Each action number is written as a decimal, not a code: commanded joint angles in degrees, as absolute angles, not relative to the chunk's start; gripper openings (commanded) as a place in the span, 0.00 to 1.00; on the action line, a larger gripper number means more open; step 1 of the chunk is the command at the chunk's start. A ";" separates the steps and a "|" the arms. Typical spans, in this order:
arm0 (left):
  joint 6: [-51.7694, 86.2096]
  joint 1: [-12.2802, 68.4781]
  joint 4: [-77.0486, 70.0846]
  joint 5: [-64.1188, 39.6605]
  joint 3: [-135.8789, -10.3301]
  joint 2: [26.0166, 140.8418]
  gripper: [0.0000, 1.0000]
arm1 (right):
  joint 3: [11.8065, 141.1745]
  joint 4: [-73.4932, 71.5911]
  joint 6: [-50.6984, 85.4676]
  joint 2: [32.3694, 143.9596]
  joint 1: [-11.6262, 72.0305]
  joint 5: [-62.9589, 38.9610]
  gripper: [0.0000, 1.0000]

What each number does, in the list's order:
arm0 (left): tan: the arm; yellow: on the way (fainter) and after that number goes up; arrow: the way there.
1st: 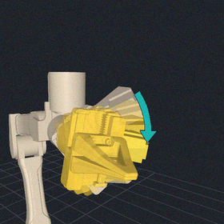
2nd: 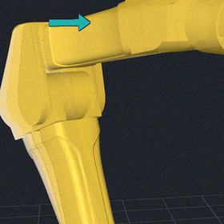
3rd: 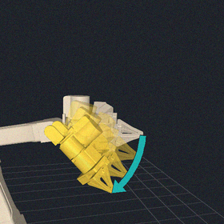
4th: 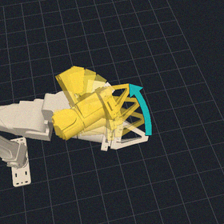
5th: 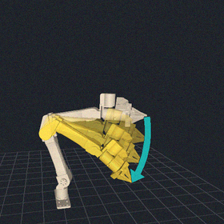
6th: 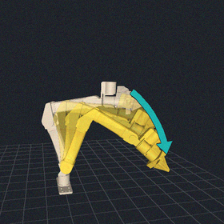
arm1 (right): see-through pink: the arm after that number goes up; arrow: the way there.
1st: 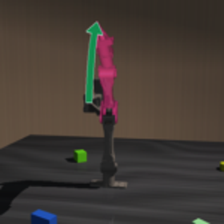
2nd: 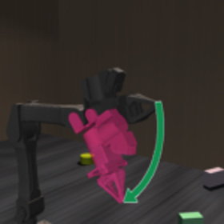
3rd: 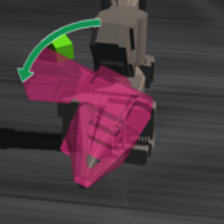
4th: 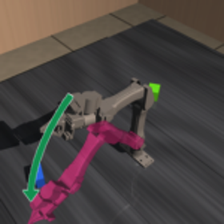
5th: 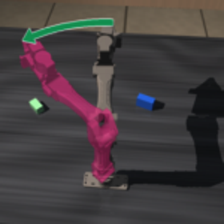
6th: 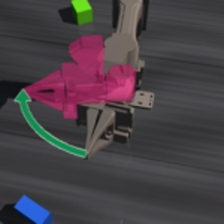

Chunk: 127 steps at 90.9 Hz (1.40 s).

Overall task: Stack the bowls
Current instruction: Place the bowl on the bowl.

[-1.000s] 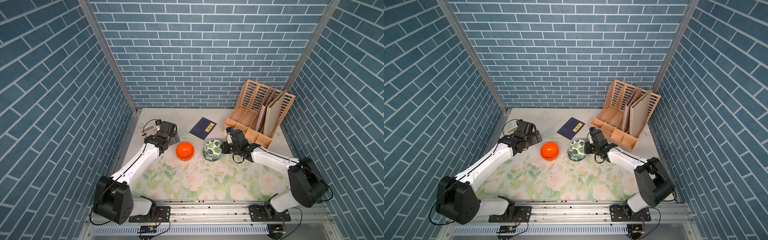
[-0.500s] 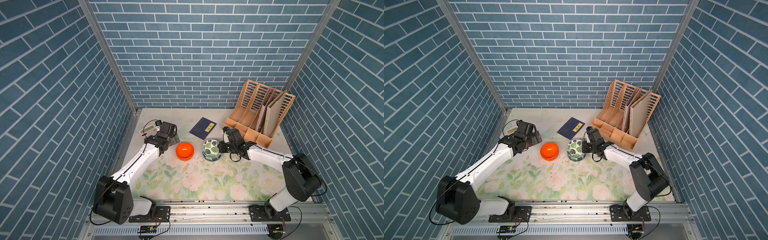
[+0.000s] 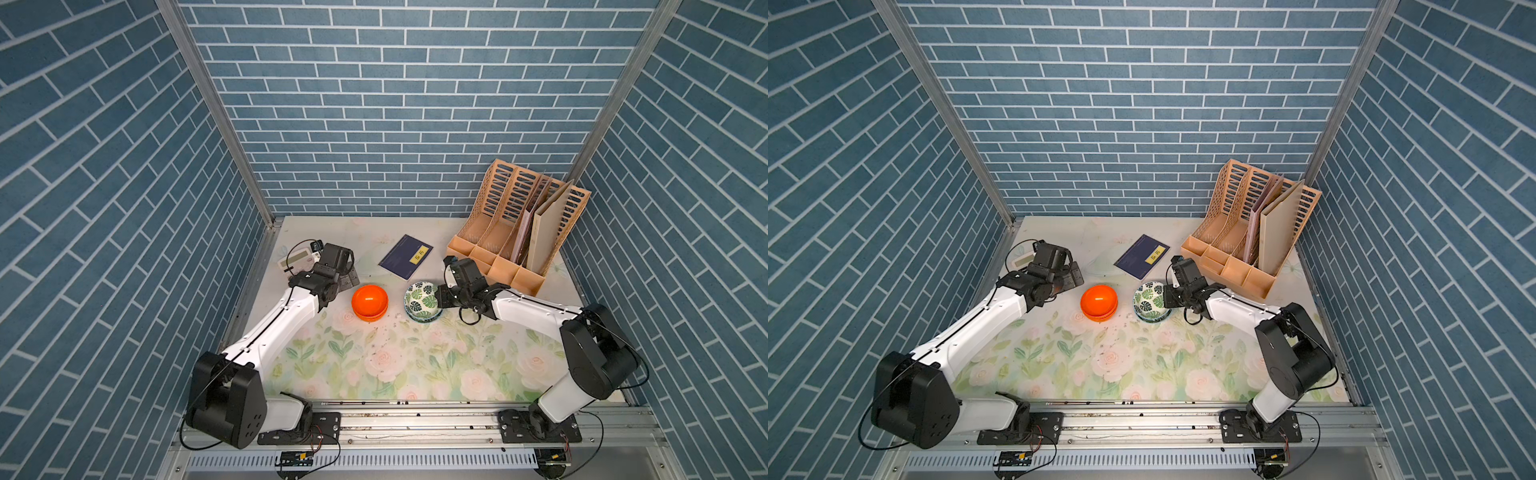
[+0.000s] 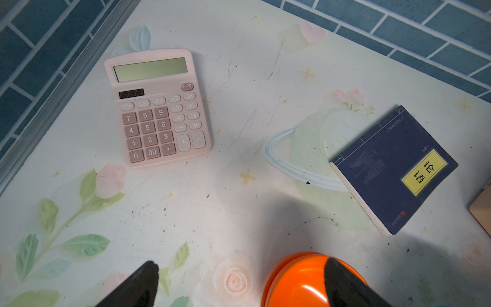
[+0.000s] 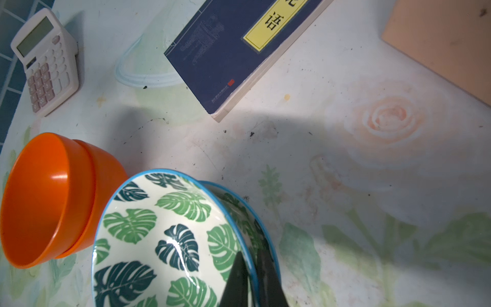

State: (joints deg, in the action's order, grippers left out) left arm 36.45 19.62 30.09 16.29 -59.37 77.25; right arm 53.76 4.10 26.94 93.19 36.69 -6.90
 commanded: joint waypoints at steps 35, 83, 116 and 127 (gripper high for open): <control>36.21 19.09 30.23 17.18 -58.93 76.78 1.00 | 55.74 4.72 25.44 93.80 37.20 -6.03 0.13; 36.12 19.10 30.67 17.28 -59.67 76.81 1.00 | 57.22 8.50 23.94 91.66 37.22 -0.92 0.40; 36.10 19.08 30.84 16.88 -60.29 77.17 1.00 | 53.50 7.46 23.65 88.80 37.22 0.87 0.22; 36.09 19.14 30.93 17.01 -60.24 77.01 1.00 | 52.63 6.52 24.04 88.81 37.25 0.44 0.22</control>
